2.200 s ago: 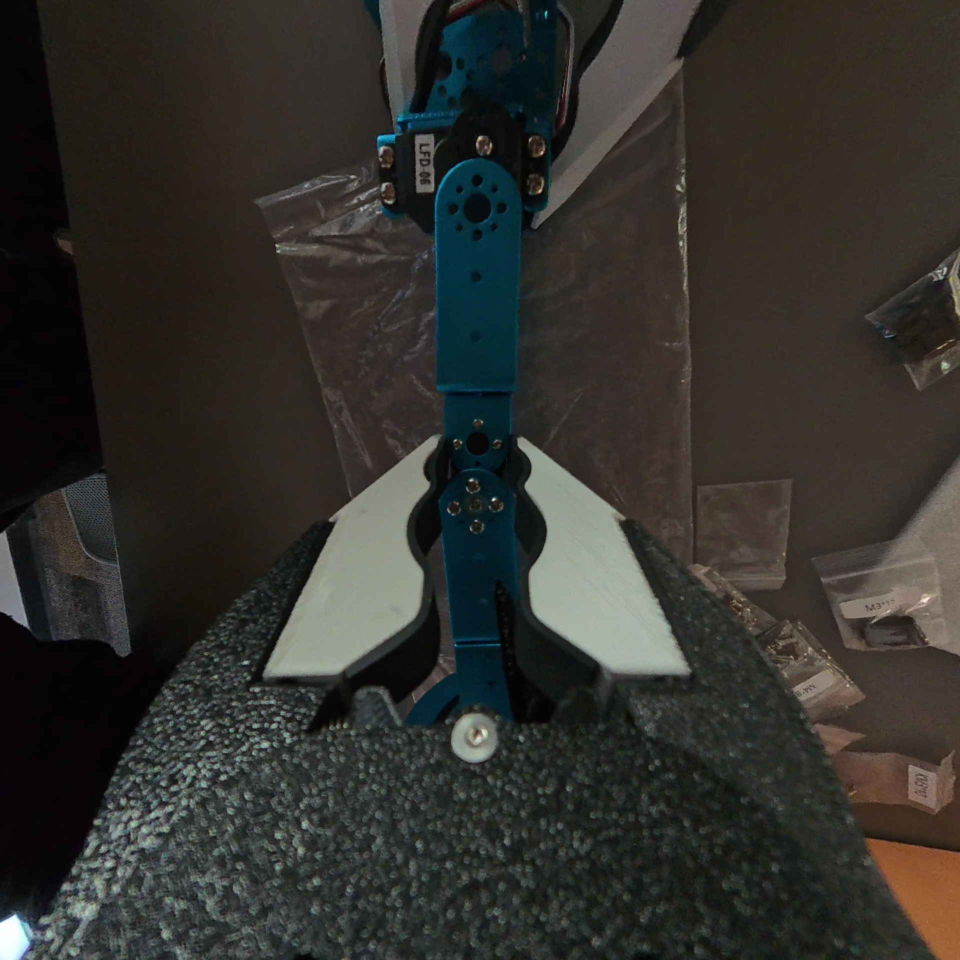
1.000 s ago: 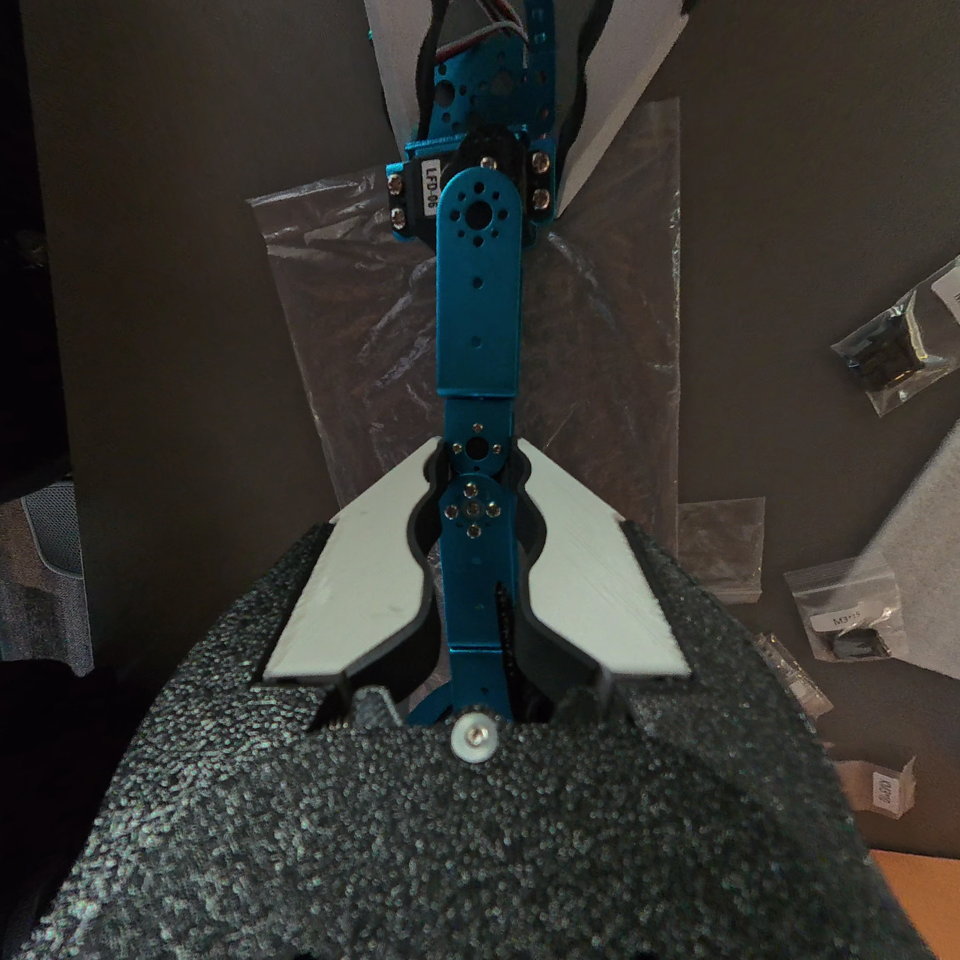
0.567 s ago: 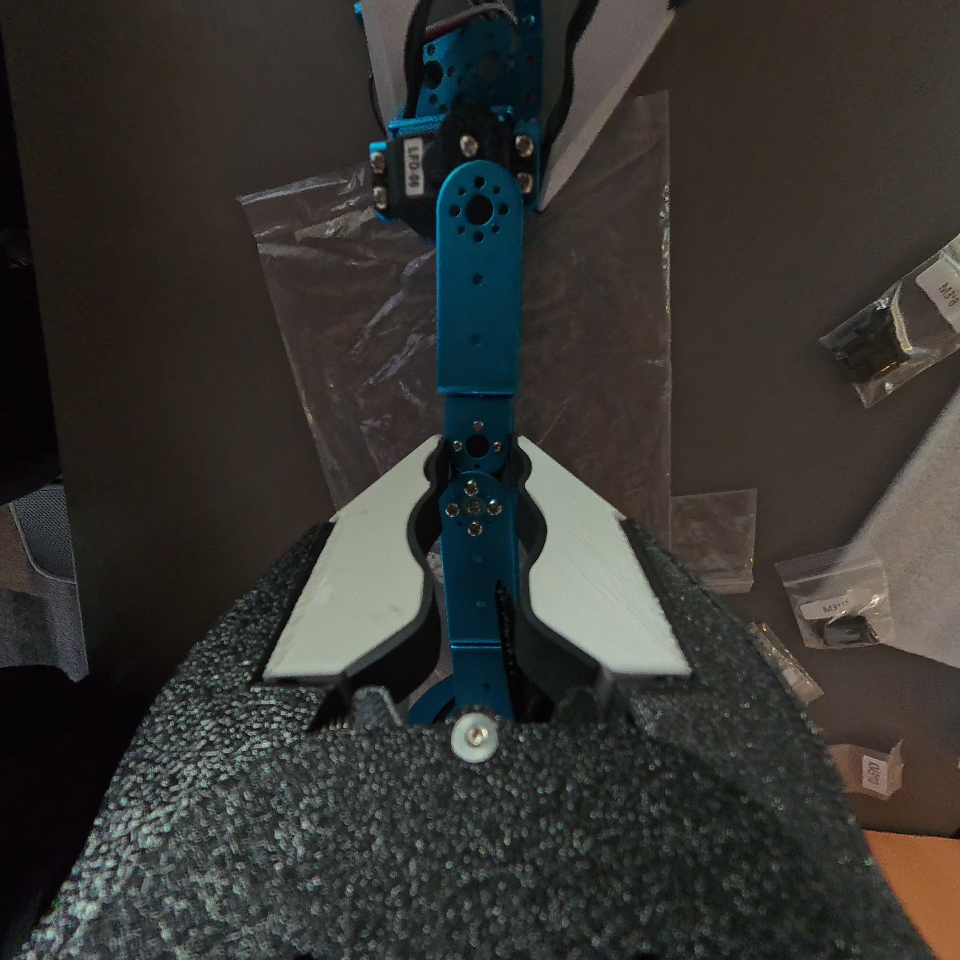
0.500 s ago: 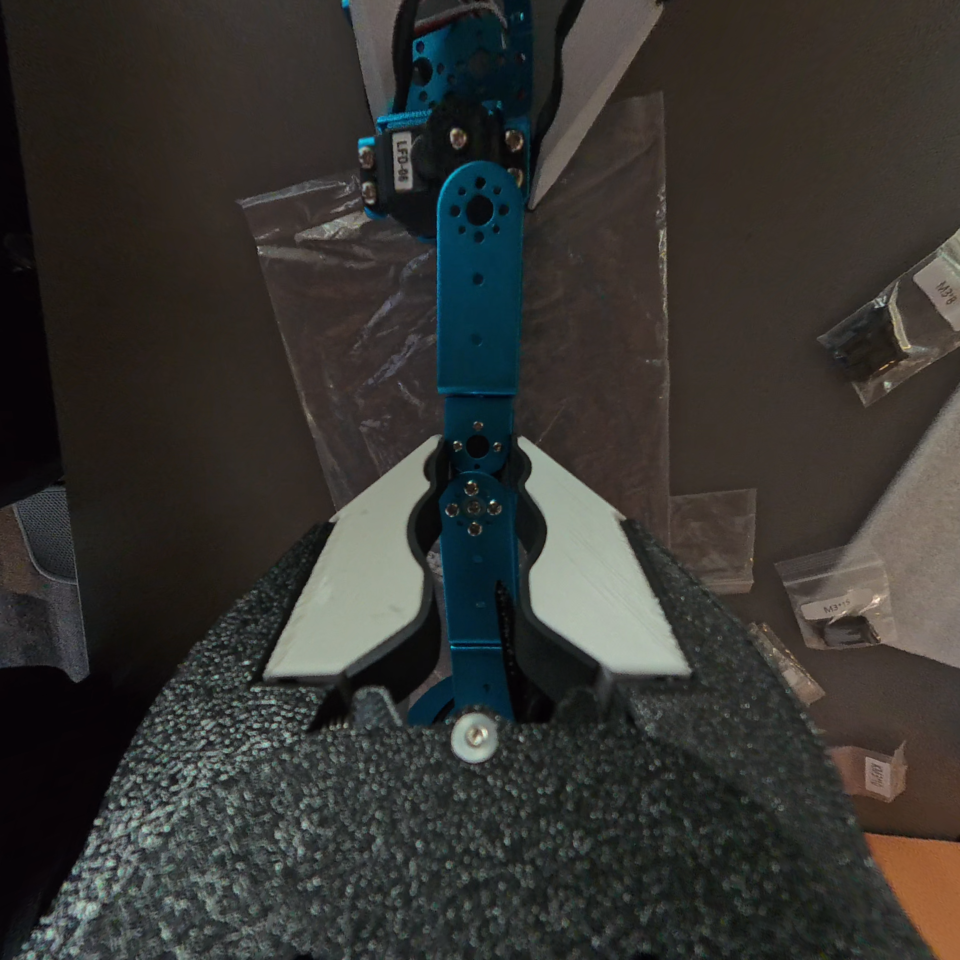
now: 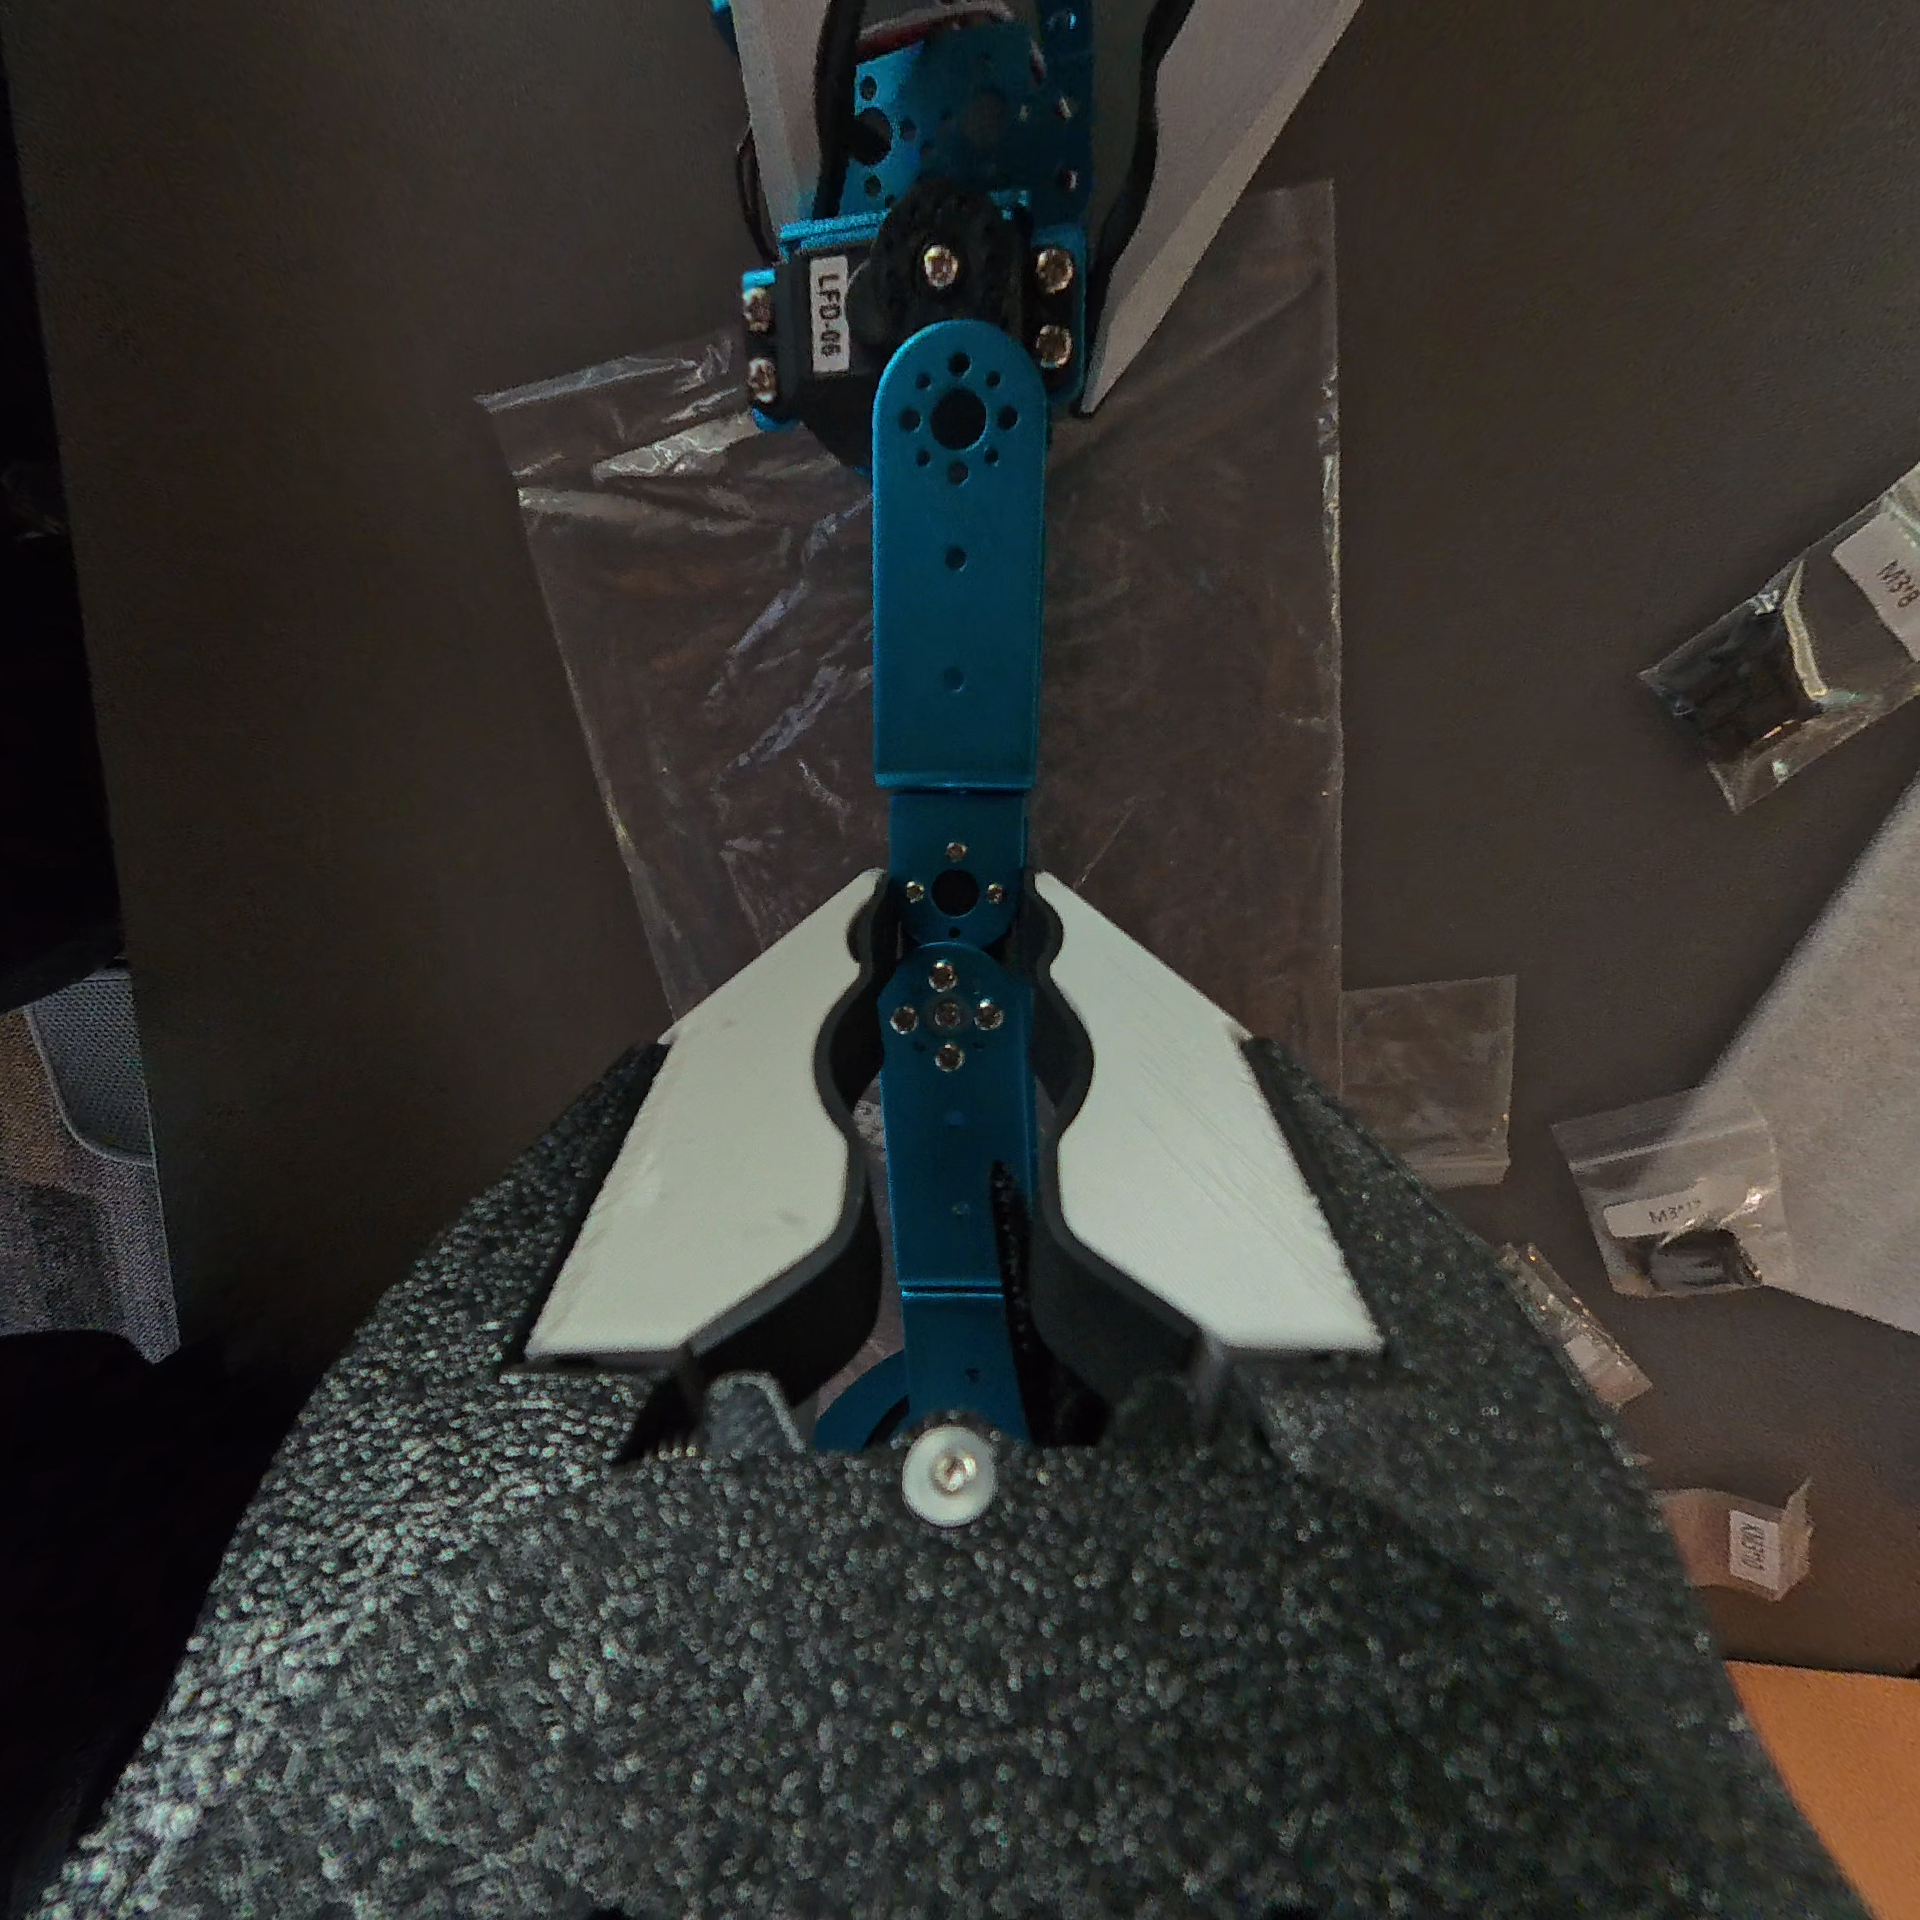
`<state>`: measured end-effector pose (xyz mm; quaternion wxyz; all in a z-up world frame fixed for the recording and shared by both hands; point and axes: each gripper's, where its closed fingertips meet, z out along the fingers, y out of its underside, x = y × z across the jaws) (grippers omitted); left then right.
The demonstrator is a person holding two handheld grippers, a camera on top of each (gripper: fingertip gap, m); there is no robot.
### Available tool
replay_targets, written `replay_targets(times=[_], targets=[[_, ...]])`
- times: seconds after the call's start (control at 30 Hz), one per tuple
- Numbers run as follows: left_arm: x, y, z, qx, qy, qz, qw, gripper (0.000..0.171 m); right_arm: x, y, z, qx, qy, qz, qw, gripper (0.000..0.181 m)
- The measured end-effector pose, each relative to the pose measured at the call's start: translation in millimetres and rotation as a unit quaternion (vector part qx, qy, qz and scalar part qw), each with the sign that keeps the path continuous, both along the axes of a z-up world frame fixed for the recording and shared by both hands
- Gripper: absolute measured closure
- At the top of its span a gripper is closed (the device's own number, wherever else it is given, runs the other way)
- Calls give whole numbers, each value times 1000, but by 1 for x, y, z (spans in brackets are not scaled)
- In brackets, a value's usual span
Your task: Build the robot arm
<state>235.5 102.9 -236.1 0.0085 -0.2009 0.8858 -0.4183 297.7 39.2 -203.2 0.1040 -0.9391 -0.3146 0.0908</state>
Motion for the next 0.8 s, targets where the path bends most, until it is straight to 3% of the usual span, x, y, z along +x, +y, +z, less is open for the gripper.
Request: replay_targets(times=[0.47,0.57,0.67,0.8], targets=[[4,0,1,-12,-4,7,1000,122,1,1,-1,-2,3,-4,1000,160],[3,-2,10,-39,-6,4,999,123,2,-1,5,4,13,0,1000,160],[3,-11,38,-113,-8,-2,994,121,5,-3,11,10,27,-7,1000,159],[10,-9,29,-79,-15,14,997,121,4,-6,19,20,49,2,999,159]])
